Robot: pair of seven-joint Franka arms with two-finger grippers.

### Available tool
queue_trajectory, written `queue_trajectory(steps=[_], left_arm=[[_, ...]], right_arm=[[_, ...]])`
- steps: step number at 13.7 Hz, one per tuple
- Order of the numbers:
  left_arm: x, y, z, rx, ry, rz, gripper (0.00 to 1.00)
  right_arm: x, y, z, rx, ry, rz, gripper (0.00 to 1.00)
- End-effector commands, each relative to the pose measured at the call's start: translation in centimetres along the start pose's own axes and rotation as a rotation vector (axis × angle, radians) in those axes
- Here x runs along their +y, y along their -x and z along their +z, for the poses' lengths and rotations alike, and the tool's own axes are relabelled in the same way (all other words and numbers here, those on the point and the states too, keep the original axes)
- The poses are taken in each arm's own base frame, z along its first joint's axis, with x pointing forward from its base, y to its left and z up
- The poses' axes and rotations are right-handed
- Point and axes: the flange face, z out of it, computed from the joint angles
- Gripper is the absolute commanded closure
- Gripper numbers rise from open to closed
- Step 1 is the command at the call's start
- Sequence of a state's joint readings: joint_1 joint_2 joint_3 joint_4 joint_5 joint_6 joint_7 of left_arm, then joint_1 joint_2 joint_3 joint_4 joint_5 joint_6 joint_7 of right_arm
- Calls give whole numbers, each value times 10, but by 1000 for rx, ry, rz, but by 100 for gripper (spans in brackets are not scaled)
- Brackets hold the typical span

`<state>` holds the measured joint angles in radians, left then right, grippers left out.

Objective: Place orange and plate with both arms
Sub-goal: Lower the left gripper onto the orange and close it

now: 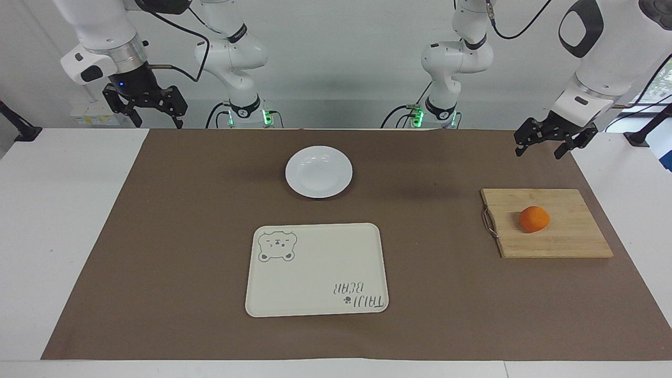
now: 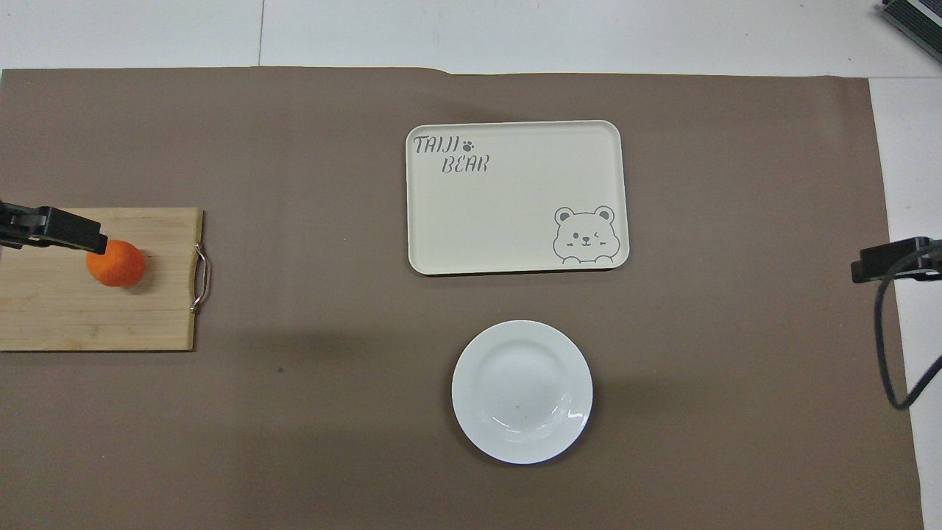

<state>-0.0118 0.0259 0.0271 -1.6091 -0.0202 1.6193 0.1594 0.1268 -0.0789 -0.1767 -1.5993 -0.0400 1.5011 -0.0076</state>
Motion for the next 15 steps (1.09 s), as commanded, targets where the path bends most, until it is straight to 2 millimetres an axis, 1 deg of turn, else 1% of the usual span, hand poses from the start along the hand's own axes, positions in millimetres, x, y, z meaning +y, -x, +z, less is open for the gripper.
queue_trajectory(steps=[1,2,3,5,6,7,8,10,13,15], left_arm=[[-27,-2,17,38,3,50,0],[-44,-4,30,32,1,65,0],[-54,-8,36,49,-3,102,0],[-77,-14,63,39,-4,116,0],[-84,-19,74,42,-6,132,0],[-90,-20,83,43,-8,138,0],[-98,-21,96,36,-6,128,0],[-102,-26,125,16,1,127,0],[-100,-19,175,12,1,122,0],[-101,-19,205,16,-2,119,0]], right_arm=[[2,1,1,-4,20,-18,0],[2,1,1,-4,20,-18,0],[2,1,1,-4,20,-18,0],[1,1,1,-5,20,-18,0],[1,1,1,-5,20,-18,0],[2,1,2,-7,20,-17,0],[2,1,2,-7,20,-18,0],[2,2,1,-4,19,-17,0],[2,2,1,-6,17,-18,0],[2,3,1,-6,17,-18,0]])
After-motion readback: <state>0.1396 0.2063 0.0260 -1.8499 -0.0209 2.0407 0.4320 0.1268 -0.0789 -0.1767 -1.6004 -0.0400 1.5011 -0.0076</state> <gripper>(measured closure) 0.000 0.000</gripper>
